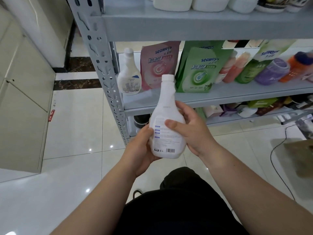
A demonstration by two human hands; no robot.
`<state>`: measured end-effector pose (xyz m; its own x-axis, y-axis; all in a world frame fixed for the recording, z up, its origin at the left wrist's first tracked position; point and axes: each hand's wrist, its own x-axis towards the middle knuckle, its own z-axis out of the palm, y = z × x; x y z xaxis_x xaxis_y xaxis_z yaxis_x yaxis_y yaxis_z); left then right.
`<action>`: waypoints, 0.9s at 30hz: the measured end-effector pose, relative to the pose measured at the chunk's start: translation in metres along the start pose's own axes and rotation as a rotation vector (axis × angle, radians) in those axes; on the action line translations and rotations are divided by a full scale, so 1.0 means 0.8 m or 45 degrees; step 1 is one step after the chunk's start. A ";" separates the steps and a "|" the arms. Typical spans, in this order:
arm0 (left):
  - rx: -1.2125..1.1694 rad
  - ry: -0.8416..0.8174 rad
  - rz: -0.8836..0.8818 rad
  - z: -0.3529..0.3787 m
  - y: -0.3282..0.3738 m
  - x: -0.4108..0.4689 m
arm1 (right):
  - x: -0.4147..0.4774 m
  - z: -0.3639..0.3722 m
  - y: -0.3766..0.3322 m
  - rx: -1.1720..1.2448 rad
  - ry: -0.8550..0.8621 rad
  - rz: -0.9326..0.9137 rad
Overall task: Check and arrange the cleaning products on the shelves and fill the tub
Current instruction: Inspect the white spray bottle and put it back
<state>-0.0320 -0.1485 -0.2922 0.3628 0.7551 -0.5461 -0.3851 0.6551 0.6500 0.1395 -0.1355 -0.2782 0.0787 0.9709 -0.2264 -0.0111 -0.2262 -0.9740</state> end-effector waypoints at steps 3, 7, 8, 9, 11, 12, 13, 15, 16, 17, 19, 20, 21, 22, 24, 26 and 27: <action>0.057 0.109 0.031 -0.004 -0.001 0.003 | -0.002 0.007 0.000 0.009 -0.060 0.023; 0.157 0.242 -0.058 0.002 0.005 0.003 | 0.009 0.017 -0.015 0.179 -0.086 0.163; 0.179 0.235 -0.093 0.004 0.007 0.002 | 0.012 0.020 -0.018 0.254 -0.114 0.229; 0.196 0.201 -0.130 0.005 0.009 0.001 | 0.013 0.024 -0.022 0.323 -0.147 0.290; 0.143 0.080 -0.205 0.009 0.012 0.000 | 0.014 0.029 -0.027 0.439 -0.199 0.356; 0.113 0.021 -0.236 0.013 0.014 -0.004 | 0.015 0.031 -0.026 0.492 -0.213 0.360; 0.077 -0.027 -0.252 0.015 0.016 -0.006 | 0.015 0.033 -0.027 0.527 -0.220 0.351; 0.033 -0.131 -0.214 0.019 0.022 -0.009 | 0.019 0.034 -0.027 0.495 -0.178 0.292; 0.041 -0.173 -0.184 0.017 0.023 -0.009 | 0.023 0.031 -0.025 0.431 -0.132 0.252; 0.049 -0.221 -0.195 0.013 0.024 -0.006 | 0.027 0.028 -0.026 0.353 -0.083 0.229; 0.114 -0.211 -0.247 0.003 0.026 -0.002 | 0.033 0.018 -0.026 0.232 0.003 0.215; 0.148 -0.182 -0.233 -0.002 0.026 0.001 | 0.035 0.012 -0.027 0.198 0.032 0.211; 0.187 -0.152 -0.191 -0.004 0.026 0.002 | 0.036 0.007 -0.029 0.171 0.052 0.209; 0.232 -0.099 -0.127 -0.004 0.025 0.002 | 0.038 0.003 -0.030 0.149 0.059 0.201; 0.330 0.050 -0.008 0.000 0.023 0.006 | 0.038 0.004 -0.031 0.098 0.039 0.172; 0.356 0.166 0.006 -0.002 0.022 0.010 | 0.038 0.010 -0.033 0.104 -0.001 0.184; 0.349 0.198 -0.020 -0.001 0.025 0.007 | 0.037 0.012 -0.036 0.136 -0.042 0.208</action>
<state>-0.0383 -0.1314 -0.2829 0.2247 0.7537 -0.6177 -0.1299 0.6514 0.7476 0.1323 -0.0996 -0.2572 0.0344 0.9243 -0.3801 -0.1269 -0.3732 -0.9190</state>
